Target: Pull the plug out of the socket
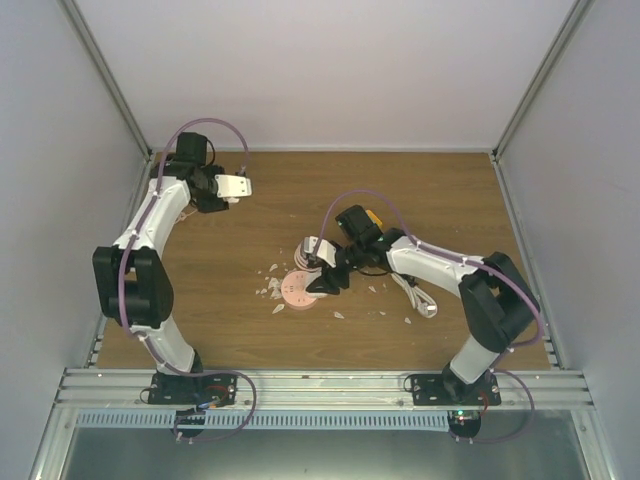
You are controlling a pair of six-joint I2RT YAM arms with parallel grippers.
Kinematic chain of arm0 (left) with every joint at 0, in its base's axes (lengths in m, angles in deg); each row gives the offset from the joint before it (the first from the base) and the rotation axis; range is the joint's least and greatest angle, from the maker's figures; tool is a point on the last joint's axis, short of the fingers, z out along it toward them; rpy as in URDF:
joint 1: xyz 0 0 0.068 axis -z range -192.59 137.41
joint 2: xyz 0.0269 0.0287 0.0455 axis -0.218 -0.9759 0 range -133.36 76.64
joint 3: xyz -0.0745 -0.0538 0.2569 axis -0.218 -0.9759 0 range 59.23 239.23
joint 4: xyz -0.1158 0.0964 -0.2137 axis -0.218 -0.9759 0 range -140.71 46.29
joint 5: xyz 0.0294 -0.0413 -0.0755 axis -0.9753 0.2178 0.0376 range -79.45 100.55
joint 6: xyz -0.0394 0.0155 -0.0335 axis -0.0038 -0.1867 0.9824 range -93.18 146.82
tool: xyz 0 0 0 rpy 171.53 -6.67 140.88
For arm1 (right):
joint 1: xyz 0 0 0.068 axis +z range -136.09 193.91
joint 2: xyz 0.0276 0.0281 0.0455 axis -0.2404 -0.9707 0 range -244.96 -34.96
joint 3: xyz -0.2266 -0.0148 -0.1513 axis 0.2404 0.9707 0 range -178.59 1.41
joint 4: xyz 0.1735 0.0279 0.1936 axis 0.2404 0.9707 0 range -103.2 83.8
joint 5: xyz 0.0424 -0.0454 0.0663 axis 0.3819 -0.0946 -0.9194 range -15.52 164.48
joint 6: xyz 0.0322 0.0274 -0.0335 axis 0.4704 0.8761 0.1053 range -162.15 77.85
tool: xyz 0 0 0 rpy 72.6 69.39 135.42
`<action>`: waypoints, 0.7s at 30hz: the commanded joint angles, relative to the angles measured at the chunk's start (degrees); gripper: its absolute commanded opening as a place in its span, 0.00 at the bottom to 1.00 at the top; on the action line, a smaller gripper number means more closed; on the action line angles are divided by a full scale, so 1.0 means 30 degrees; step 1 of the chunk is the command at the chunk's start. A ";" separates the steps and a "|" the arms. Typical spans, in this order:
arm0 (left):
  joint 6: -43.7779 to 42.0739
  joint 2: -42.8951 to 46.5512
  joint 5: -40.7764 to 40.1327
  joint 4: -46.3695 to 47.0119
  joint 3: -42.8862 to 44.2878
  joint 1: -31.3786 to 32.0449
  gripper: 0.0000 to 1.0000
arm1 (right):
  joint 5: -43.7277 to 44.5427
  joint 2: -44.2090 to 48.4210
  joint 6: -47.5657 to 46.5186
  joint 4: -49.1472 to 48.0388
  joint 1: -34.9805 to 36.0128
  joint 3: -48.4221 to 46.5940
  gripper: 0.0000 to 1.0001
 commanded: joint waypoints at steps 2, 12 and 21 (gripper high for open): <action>-0.2941 -0.1705 -0.4523 0.0094 0.1255 -0.0022 0.32 | -0.0627 0.1867 0.0040 0.0946 -0.0453 -0.0135 0.72; -0.6883 -0.4052 -0.8055 0.1328 0.3061 0.0924 0.35 | 0.0002 0.4030 -0.0491 0.0853 -0.1563 0.1791 0.72; -0.9034 -0.6753 -1.0965 0.1304 0.4594 0.1983 0.40 | -0.0610 0.4014 -0.0603 0.1086 -0.2096 0.1769 0.72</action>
